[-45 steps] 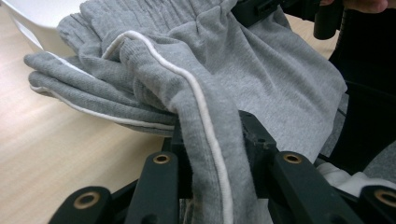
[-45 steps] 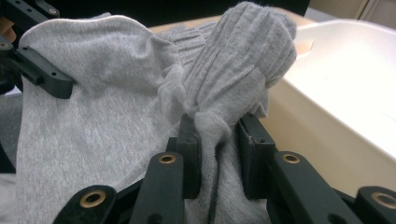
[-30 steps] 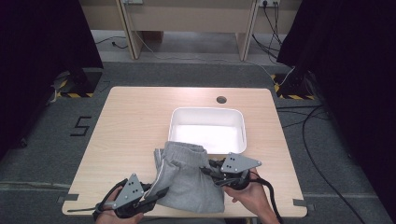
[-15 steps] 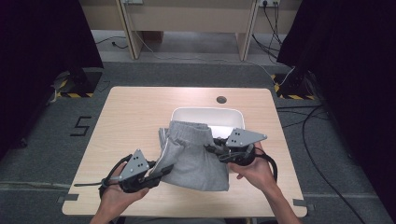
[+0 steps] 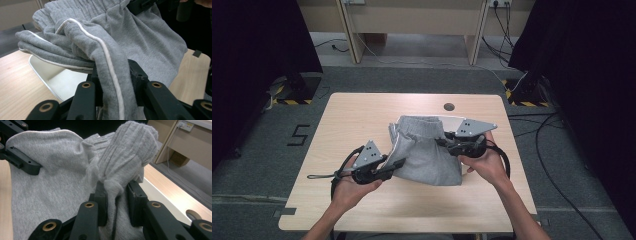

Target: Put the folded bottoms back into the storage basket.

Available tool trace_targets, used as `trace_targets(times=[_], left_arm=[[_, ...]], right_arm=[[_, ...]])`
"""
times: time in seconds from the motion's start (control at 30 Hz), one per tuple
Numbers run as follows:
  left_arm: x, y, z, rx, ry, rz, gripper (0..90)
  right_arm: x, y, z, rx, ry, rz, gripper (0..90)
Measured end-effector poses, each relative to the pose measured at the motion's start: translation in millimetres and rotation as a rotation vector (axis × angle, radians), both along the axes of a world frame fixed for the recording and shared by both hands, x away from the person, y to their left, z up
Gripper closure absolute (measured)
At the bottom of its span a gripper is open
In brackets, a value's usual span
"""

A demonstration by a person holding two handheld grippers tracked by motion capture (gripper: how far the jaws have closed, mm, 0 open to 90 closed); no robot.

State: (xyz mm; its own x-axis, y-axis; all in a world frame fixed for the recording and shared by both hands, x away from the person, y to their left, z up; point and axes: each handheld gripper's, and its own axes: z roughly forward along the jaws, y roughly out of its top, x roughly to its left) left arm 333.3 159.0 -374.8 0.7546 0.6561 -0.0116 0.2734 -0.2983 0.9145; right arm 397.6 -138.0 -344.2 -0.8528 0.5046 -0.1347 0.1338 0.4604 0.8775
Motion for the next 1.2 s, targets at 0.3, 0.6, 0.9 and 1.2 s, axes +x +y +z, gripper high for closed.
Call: trace_targets(times=[0.3, 0.6, 0.9, 1.2], left_arm=[[26.6, -8.4, 0.7, -0.016, 0.013, 0.027, 70.2], [54.7, -23.3, -12.7, -0.021, 0.044, 0.056, 70.2], [74.4, -30.4, -24.7, -0.016, 0.079, 0.072, 70.1], [89.0, -36.4, -41.1, 0.012, 0.128, 0.085, 69.9]], right_arm=[[26.1, -0.9, 8.6, -0.047, -0.013, -0.024, 73.6], [56.8, -7.0, 3.3, -0.08, 0.021, -0.056, 73.6], [75.6, -11.2, -8.4, -0.102, 0.035, -0.071, 73.5], [92.3, -11.6, -26.6, -0.127, 0.076, -0.077, 73.3]])
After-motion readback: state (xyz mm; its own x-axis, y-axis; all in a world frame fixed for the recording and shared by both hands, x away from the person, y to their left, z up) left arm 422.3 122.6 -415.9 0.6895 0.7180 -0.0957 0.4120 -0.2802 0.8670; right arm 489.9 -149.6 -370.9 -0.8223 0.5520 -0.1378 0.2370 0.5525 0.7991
